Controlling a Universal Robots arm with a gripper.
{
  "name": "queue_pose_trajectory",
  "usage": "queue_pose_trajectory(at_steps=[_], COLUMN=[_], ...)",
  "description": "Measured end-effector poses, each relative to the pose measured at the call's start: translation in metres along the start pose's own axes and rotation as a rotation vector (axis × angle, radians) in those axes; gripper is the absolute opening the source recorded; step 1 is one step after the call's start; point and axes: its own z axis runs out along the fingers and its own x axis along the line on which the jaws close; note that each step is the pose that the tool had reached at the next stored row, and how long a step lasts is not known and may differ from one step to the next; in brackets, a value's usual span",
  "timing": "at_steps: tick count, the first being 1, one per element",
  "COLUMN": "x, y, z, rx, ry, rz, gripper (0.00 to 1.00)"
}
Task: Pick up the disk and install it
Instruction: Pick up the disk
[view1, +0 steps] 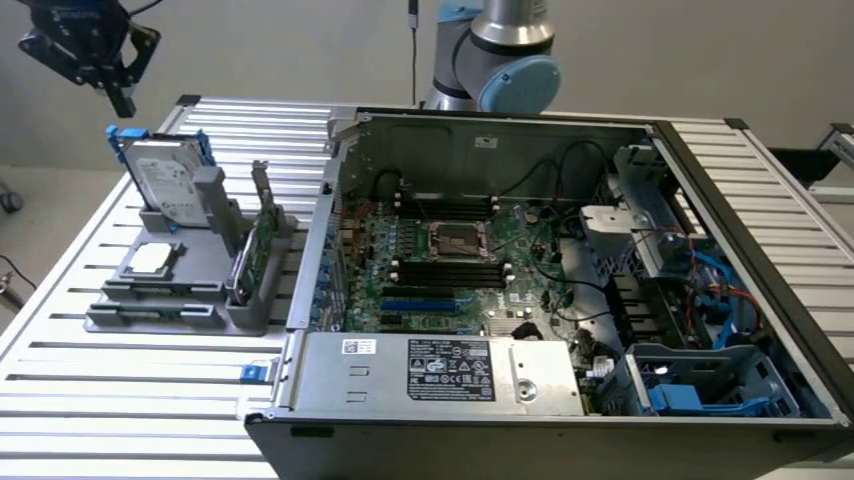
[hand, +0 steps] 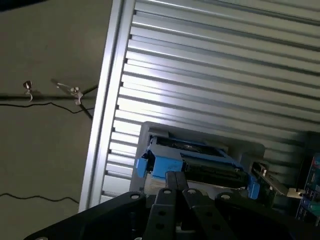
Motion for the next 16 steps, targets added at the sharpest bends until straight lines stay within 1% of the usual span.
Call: queue_pose_trajectory(at_steps=[16], x=[0.0], y=[0.0], z=[0.0], rx=[0.0033], ry=[-0.0004], rz=[-0.292], gripper=[0.11])
